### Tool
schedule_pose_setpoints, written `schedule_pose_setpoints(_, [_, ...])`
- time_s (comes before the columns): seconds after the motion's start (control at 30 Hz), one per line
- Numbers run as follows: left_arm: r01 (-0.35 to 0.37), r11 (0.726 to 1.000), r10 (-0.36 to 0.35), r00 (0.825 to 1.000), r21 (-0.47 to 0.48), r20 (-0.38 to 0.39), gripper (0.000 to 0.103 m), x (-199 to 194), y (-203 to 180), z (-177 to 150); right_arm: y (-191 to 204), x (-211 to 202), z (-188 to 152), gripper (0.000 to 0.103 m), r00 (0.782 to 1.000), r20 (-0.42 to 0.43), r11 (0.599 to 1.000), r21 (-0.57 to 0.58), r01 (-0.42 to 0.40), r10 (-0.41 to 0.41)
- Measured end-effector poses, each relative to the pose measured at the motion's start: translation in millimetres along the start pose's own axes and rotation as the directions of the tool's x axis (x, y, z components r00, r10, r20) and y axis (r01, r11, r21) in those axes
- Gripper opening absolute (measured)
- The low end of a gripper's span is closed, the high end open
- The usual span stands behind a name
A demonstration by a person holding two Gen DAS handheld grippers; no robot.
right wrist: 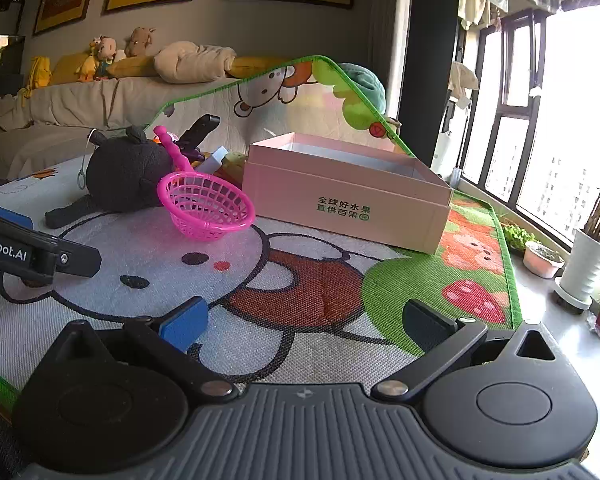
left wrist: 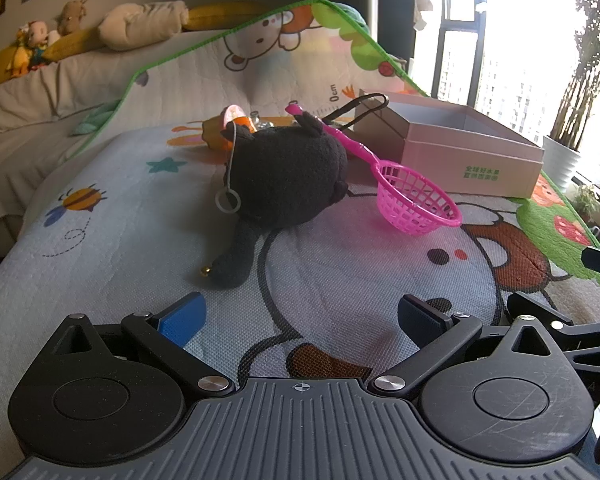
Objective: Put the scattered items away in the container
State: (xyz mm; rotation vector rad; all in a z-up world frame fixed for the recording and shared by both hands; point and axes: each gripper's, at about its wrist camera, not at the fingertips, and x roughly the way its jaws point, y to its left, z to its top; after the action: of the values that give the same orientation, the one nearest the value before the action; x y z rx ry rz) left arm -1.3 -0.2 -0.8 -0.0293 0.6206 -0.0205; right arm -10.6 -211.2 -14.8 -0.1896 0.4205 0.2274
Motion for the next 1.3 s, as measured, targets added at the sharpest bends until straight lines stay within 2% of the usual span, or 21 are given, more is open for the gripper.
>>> schedule_pose_setpoints(1.3, [0.000, 1.000, 0.000, 1.000, -0.002, 0.000, 0.103, 0.1, 0.0, 0.0, 1.0, -0.3, 0.7, 0.103, 1.000, 0.002, 1.000, -0.007, 0.005, -0.005])
